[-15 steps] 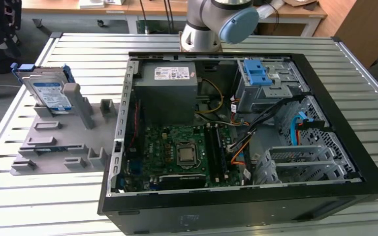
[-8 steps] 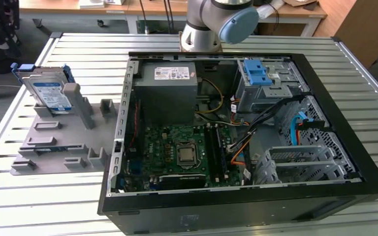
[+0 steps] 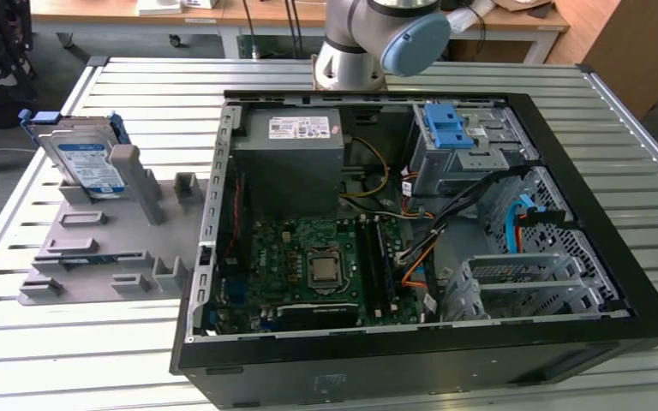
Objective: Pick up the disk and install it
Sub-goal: 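Pick up the disk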
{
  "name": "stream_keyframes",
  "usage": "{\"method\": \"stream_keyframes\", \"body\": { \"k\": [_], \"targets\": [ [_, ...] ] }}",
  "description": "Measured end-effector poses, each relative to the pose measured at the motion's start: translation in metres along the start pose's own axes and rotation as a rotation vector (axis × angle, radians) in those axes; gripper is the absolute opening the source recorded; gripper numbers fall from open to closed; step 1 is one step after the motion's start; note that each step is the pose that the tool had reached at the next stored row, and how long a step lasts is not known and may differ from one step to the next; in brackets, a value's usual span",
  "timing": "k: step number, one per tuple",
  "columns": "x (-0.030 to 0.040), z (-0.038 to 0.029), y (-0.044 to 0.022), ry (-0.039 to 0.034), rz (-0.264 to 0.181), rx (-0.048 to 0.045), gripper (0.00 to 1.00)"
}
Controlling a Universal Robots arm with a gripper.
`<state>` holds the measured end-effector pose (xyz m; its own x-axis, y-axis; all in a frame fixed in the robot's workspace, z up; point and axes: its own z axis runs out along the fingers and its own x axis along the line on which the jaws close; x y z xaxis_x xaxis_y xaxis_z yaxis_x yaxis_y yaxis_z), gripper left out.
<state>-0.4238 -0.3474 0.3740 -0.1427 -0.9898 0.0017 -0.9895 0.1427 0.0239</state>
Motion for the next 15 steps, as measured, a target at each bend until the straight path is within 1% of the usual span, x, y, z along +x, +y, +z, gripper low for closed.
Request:
{"method": "stream_keyframes", "body": {
  "k": [5,8,10,12,15],
  "targets": [
    [0.0000,0.0000,0.0000,0.0001,-0.002,0.0001,0.11],
    [0.0000,0.0004,0.0001,-0.0006,-0.010,0.0017,0.11],
    [0.0000,0.0008,0.0002,-0.0010,-0.010,0.0045,0.11],
    [-0.0010,0.0015,0.0004,-0.0018,-0.010,0.0098,0.11],
    [-0.0026,0.0028,0.0006,-0.0026,0.004,0.0133,0.11]
  ]
}}
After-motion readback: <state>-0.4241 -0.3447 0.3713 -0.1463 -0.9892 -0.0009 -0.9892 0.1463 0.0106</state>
